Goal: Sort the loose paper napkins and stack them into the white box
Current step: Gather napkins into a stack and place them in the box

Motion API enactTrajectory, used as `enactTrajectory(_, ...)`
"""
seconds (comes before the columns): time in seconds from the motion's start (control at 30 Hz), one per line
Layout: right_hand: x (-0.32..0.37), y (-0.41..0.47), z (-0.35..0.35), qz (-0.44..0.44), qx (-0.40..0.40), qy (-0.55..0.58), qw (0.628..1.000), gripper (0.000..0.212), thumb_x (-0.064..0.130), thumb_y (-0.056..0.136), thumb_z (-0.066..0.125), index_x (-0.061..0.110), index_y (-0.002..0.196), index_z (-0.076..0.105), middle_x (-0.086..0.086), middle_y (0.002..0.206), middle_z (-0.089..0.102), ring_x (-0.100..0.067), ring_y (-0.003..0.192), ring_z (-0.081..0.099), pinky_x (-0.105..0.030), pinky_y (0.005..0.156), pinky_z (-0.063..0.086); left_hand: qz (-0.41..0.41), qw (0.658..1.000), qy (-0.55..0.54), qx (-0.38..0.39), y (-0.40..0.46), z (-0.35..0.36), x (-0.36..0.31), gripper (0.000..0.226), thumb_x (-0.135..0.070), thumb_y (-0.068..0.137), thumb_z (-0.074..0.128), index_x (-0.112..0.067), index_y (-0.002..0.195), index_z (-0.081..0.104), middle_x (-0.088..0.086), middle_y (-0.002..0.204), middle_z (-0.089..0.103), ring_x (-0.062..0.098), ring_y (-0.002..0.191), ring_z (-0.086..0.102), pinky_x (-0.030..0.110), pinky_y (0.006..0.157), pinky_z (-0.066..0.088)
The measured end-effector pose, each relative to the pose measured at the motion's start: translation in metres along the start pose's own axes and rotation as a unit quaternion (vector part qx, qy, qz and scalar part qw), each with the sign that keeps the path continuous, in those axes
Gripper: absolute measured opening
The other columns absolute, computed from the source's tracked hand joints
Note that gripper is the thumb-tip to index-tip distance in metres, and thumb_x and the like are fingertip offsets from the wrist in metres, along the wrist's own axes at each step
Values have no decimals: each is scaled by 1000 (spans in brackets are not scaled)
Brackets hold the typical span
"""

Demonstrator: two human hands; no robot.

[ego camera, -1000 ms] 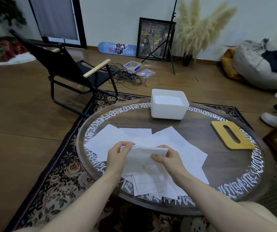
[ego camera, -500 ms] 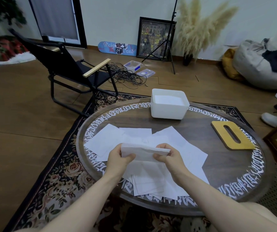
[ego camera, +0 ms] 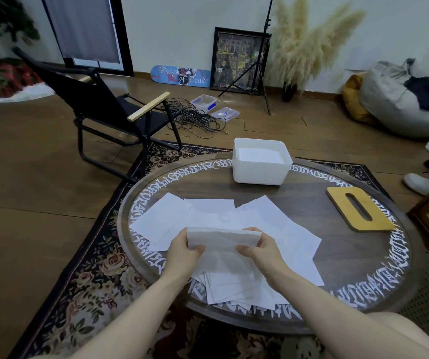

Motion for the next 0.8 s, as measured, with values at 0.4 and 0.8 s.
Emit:
enactTrajectory(0.4,-18,5,-14,32,-32,-81,996,23,14,69,73,26,88,71,6,90,75,-22,94,68,-49,93,51,-15,997,70,-22,5,-4,4,24,4,83,59,-19,87,60,3,90,67,26,90,63,42,80,50)
enactTrajectory(0.8,9,-1,-27,27,-78,-10,996,12,3,85,66,5,96,64,-5,75,66,-16,58,53,-11,52,44,-34,996,-9,-82,7,-7,-17,8,-11,86,66,-15,92,61,9,83,67,16,51,55,25,53,44)
Point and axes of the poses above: each hand's wrist, its own y-axis towards the middle knuckle, its own z-axis out of the palm, x = y × z, the point moved 9 cm from there along y, towards the middle knuckle
